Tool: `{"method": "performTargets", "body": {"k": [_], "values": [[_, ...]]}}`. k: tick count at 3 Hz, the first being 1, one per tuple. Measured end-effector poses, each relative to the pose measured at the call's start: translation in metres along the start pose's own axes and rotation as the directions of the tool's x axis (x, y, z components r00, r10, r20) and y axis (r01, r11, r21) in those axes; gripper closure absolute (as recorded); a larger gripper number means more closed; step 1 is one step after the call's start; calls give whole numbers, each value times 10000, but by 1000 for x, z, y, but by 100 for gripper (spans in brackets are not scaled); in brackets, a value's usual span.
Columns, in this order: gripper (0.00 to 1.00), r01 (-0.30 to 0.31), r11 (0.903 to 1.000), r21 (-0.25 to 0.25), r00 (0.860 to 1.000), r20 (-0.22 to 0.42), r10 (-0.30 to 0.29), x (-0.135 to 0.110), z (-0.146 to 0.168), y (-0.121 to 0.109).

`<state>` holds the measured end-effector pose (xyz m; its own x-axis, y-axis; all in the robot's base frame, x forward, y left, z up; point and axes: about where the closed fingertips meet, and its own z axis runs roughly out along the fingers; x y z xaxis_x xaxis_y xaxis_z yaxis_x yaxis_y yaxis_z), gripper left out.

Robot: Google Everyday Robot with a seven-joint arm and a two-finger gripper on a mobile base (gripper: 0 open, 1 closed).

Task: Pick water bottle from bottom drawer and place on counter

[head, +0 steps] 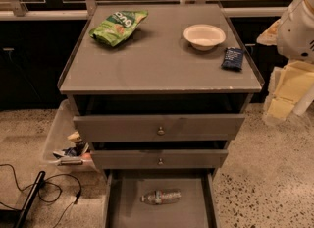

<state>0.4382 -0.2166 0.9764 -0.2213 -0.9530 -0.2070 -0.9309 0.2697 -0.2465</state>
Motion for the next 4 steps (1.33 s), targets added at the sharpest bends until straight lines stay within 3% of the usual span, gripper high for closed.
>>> {"method": "performTargets", "body": {"k": [1, 2, 3, 4], "values": [[0, -1, 10000, 16, 10000, 13, 1, 0, 0, 0], [0, -344, 9970, -692, 9994, 29, 347, 7, 48, 7], [0, -421, 9855, -1642, 9990, 91, 442, 19, 121, 37], [0, -4, 9767, -2145, 9995, 310, 72, 36, 190, 77]]}}
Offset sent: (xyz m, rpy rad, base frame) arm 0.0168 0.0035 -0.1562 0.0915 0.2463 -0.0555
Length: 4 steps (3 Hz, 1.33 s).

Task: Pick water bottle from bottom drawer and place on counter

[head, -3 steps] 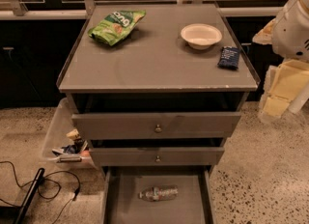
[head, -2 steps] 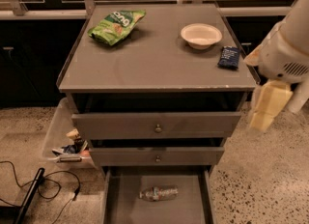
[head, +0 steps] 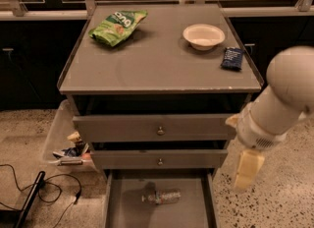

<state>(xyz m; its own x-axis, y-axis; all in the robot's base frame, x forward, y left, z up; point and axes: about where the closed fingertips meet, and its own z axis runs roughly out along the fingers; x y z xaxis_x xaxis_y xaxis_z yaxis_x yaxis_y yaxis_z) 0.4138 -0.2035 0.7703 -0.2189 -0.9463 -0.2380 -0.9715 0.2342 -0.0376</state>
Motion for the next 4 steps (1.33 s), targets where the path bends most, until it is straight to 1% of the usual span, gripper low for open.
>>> {"method": "performTargets", "body": {"k": [1, 2, 3, 4], "values": [[0, 753, 9967, -310, 9967, 319, -743, 26, 77, 27], [0, 895, 9957, 223, 9948, 474, -904, 24, 86, 18], [0, 892, 9958, 227, 9948, 475, -902, 24, 86, 18], [0, 728, 9973, -9, 9943, 779, -725, 27, 115, 13]]}}
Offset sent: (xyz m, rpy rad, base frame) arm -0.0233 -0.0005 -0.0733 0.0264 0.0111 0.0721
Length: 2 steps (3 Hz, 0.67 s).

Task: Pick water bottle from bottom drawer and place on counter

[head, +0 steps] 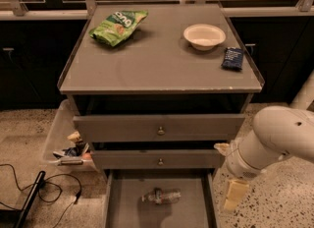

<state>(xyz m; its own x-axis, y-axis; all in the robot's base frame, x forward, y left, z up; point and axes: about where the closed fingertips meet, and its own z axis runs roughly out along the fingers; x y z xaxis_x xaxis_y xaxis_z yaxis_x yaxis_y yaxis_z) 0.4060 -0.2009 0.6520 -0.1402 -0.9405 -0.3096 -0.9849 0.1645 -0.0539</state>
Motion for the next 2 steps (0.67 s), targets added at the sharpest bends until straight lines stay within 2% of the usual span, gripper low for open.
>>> {"method": "performTargets", "body": {"k": [1, 2], "values": [[0, -165, 9997, -169, 9986, 490, 173, 19, 60, -21], [0, -37, 10000, -19, 9922, 1246, 39, 36, 125, -38]]}}
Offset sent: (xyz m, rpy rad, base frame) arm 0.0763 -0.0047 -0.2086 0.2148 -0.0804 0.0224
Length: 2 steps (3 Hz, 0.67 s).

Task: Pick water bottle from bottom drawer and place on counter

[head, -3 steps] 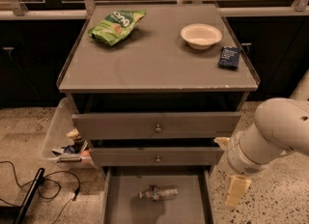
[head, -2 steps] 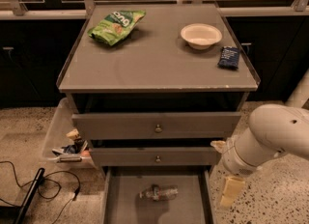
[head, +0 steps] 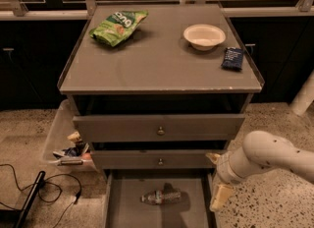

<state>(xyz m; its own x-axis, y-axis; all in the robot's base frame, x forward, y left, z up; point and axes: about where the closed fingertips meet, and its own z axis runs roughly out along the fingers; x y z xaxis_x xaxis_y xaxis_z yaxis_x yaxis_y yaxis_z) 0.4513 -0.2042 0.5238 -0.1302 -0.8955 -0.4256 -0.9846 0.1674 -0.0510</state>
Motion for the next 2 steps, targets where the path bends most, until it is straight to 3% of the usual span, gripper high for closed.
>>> {"method": "performTargets", "body": {"k": [1, 2], "values": [[0, 96, 9999, -82, 9999, 113, -95, 17, 50, -4], [0, 39, 9998, -181, 9998, 171, -36, 20, 60, -1]]}}
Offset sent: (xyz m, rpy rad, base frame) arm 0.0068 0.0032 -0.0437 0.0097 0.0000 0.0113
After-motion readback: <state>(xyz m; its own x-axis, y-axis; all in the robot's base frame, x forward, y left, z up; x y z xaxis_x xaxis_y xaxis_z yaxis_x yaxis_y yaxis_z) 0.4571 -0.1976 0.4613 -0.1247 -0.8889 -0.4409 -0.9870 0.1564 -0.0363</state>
